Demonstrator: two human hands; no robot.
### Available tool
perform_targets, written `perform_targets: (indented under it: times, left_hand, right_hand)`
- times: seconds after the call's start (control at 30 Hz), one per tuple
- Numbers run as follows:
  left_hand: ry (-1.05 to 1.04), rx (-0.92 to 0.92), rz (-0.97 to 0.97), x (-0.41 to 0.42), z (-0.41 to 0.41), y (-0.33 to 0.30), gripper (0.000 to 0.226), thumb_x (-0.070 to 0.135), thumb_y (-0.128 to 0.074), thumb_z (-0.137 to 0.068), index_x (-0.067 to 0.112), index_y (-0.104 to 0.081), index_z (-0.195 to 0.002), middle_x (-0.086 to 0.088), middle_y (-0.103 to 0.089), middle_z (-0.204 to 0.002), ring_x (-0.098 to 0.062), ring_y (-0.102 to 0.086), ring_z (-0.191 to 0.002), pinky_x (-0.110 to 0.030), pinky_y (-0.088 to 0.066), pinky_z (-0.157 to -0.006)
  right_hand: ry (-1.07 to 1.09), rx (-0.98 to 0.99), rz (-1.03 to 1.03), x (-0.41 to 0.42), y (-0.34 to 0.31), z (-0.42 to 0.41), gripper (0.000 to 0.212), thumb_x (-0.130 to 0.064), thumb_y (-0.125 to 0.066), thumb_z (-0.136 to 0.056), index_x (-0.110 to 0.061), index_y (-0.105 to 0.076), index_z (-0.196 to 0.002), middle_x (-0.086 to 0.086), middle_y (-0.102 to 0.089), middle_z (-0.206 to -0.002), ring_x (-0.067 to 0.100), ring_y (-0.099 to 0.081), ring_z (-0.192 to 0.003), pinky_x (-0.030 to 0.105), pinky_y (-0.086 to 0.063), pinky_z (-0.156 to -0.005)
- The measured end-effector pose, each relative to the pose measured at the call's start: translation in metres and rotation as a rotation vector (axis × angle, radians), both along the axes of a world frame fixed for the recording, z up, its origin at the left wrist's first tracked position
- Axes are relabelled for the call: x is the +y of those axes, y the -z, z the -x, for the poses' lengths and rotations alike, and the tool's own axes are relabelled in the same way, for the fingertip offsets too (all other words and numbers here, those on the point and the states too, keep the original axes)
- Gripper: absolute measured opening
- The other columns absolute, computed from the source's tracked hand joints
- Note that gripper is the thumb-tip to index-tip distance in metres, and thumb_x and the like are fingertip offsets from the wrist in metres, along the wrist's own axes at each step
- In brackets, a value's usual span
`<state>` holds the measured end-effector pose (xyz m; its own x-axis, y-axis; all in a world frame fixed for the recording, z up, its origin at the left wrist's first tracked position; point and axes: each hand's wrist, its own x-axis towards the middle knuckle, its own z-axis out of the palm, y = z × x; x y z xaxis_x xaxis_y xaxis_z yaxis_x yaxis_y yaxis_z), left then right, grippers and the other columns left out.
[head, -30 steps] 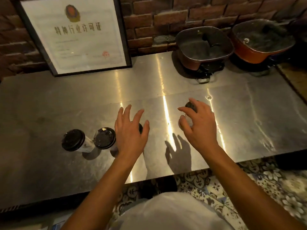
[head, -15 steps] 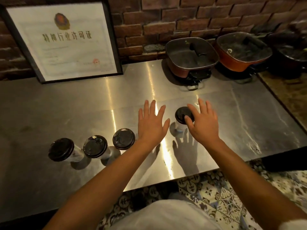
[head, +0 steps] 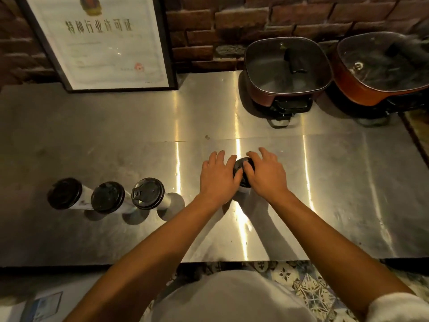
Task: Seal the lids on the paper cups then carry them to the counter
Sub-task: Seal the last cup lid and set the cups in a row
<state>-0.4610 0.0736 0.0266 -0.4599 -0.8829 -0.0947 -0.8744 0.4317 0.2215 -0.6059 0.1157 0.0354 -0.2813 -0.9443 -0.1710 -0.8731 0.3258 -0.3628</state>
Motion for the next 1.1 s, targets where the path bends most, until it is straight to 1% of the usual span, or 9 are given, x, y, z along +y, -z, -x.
perform_targets:
  times: [0.2,0.33,0.47,0.63,0.73,0.8,0.93,1.03,1.1]
  left_hand:
    - [-0.15,0.271,-0.41,0.006,0.001,0.01,0.052,0.057,-0.028,-0.105,0.039,-0.03,-0.154,-0.009,-0.049,-0.149,-0.029,-0.055,-0.128,-0.045,-0.049,-0.103]
    - [-0.315,0.55,-0.611,0.016,0.005,-0.002,0.045,0.044,-0.037,-0.108,0.037,-0.035,-0.152,-0.008,-0.066,-0.132,-0.023,-0.071,-0.101,-0.042,-0.058,-0.092]
    - [-0.371,0.603,-0.568,0.03,-0.007,-0.004,0.041,0.037,-0.038,-0.109,0.03,-0.043,-0.148,-0.004,-0.062,-0.138,-0.023,-0.065,-0.115,-0.045,-0.055,-0.099]
    - [-0.446,0.659,-0.591,0.044,-0.034,0.004,0.037,0.041,-0.039,-0.108,0.04,-0.046,-0.144,-0.002,-0.066,-0.131,-0.019,-0.068,-0.111,-0.044,-0.057,-0.096]
    - [-0.463,0.715,-0.629,0.046,-0.042,0.005,0.036,0.038,-0.04,-0.109,0.038,-0.047,-0.144,0.003,-0.066,-0.129,-0.011,-0.066,-0.111,-0.029,-0.057,-0.092]
    - [-0.505,0.783,-0.702,0.046,-0.042,0.003,0.036,0.038,-0.04,-0.109,0.036,-0.05,-0.144,0.008,-0.065,-0.126,-0.005,-0.064,-0.109,-0.016,-0.056,-0.077]
    - [-0.565,0.854,-0.796,0.047,-0.047,0.007,0.035,0.046,-0.037,-0.108,0.038,-0.055,-0.137,0.003,-0.065,-0.128,-0.017,-0.067,-0.109,-0.038,-0.064,-0.078]
    - [-0.536,0.796,-0.79,0.045,-0.048,0.008,0.037,0.052,-0.034,-0.106,0.041,-0.05,-0.138,0.006,-0.066,-0.123,-0.018,-0.069,-0.101,-0.035,-0.062,-0.078]
    - [-0.529,0.771,-0.797,0.043,-0.046,0.007,0.038,0.052,-0.032,-0.107,0.039,-0.049,-0.139,0.006,-0.066,-0.12,-0.02,-0.069,-0.097,-0.039,-0.061,-0.081]
  right_hand:
    - [0.081,-0.241,0.022,0.003,0.014,-0.006,0.045,-0.045,-0.033,-0.109,-0.023,-0.044,-0.146,0.011,-0.059,-0.136,0.03,-0.063,-0.114,0.039,-0.05,-0.088]
    - [0.106,-0.335,0.006,0.001,0.015,-0.007,0.048,-0.043,-0.035,-0.108,-0.024,-0.039,-0.151,0.013,-0.062,-0.133,0.032,-0.064,-0.113,0.04,-0.05,-0.09]
    - [0.057,-0.432,-0.002,0.01,0.01,-0.027,0.048,-0.04,-0.035,-0.109,-0.03,-0.035,-0.155,0.011,-0.06,-0.14,0.03,-0.063,-0.12,0.041,-0.049,-0.097]
    - [-0.007,-0.361,-0.074,0.021,0.01,-0.052,0.045,-0.043,-0.03,-0.11,-0.032,-0.037,-0.153,0.006,-0.053,-0.148,0.027,-0.06,-0.125,0.036,-0.048,-0.101]
    - [0.001,-0.339,-0.074,0.023,0.012,-0.06,0.044,-0.044,-0.03,-0.11,-0.032,-0.039,-0.151,0.005,-0.052,-0.148,0.025,-0.06,-0.125,0.036,-0.048,-0.099]
    - [0.025,-0.336,-0.059,0.024,0.015,-0.061,0.043,-0.044,-0.03,-0.109,-0.031,-0.041,-0.149,0.004,-0.053,-0.147,0.025,-0.06,-0.124,0.037,-0.049,-0.097]
    - [0.031,-0.324,-0.053,0.02,0.017,-0.062,0.043,-0.038,-0.033,-0.108,-0.025,-0.048,-0.145,0.005,-0.055,-0.146,0.026,-0.057,-0.125,0.041,-0.049,-0.097]
    - [0.062,-0.243,0.035,0.01,0.013,-0.07,0.052,-0.038,-0.028,-0.103,-0.017,-0.055,-0.142,0.006,-0.052,-0.15,0.027,-0.048,-0.136,0.045,-0.045,-0.108]
    - [0.094,-0.204,0.053,0.004,0.013,-0.078,0.059,-0.041,-0.021,-0.099,-0.016,-0.062,-0.133,0.006,-0.06,-0.141,0.027,-0.053,-0.13,0.043,-0.046,-0.107]
